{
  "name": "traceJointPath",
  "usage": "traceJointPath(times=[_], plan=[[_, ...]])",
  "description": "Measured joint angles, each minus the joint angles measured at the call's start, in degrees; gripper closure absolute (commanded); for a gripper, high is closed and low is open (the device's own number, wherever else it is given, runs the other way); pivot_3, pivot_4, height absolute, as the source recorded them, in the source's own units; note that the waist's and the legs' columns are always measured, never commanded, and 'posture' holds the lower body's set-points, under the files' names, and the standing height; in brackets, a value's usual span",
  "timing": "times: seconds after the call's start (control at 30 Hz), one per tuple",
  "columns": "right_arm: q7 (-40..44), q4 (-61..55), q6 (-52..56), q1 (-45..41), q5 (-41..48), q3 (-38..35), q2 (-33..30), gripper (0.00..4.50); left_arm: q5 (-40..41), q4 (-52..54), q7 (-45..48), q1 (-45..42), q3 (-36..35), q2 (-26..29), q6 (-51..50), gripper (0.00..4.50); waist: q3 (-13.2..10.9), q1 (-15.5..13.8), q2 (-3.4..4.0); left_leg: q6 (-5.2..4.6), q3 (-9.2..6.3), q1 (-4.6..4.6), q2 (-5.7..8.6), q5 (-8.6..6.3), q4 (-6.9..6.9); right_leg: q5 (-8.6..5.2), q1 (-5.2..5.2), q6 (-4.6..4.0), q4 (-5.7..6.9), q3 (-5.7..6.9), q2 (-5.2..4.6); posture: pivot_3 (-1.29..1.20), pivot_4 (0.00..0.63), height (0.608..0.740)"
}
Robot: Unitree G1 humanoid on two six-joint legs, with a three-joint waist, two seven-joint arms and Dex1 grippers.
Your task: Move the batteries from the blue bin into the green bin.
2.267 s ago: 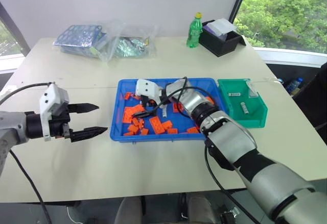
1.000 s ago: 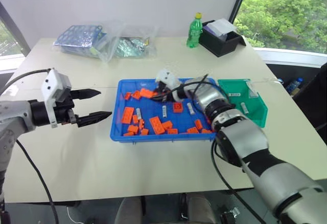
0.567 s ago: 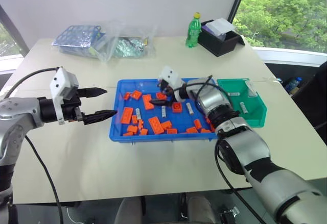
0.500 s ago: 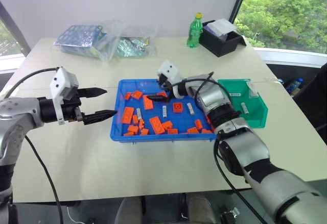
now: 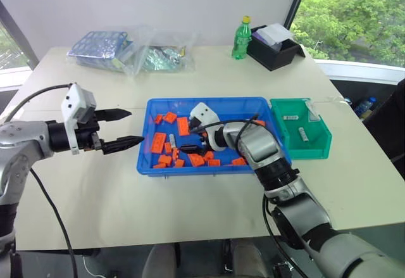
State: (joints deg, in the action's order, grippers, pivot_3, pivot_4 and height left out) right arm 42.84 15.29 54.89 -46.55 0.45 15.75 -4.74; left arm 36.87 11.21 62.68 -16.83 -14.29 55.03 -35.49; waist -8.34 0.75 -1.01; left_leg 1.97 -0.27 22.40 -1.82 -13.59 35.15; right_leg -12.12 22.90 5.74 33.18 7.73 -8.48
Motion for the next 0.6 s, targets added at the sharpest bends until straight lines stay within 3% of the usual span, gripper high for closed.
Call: traceJointPath(times=[0.6], plan=[[-4.12, 18.96, -10.84, -8.1, -0.25, 2.02, 5.68, 0.01, 0.03, 0.13, 0.29, 0.68, -2.18, 0.06, 0.01, 0.0, 0.01, 0.07, -0.02, 0.0, -0.02, -0.03, 0.0, 0.0, 0.0, 0.0, 0.0, -0.01, 0.0, 0.0, 0.0, 0.0, 0.15, 0.723]])
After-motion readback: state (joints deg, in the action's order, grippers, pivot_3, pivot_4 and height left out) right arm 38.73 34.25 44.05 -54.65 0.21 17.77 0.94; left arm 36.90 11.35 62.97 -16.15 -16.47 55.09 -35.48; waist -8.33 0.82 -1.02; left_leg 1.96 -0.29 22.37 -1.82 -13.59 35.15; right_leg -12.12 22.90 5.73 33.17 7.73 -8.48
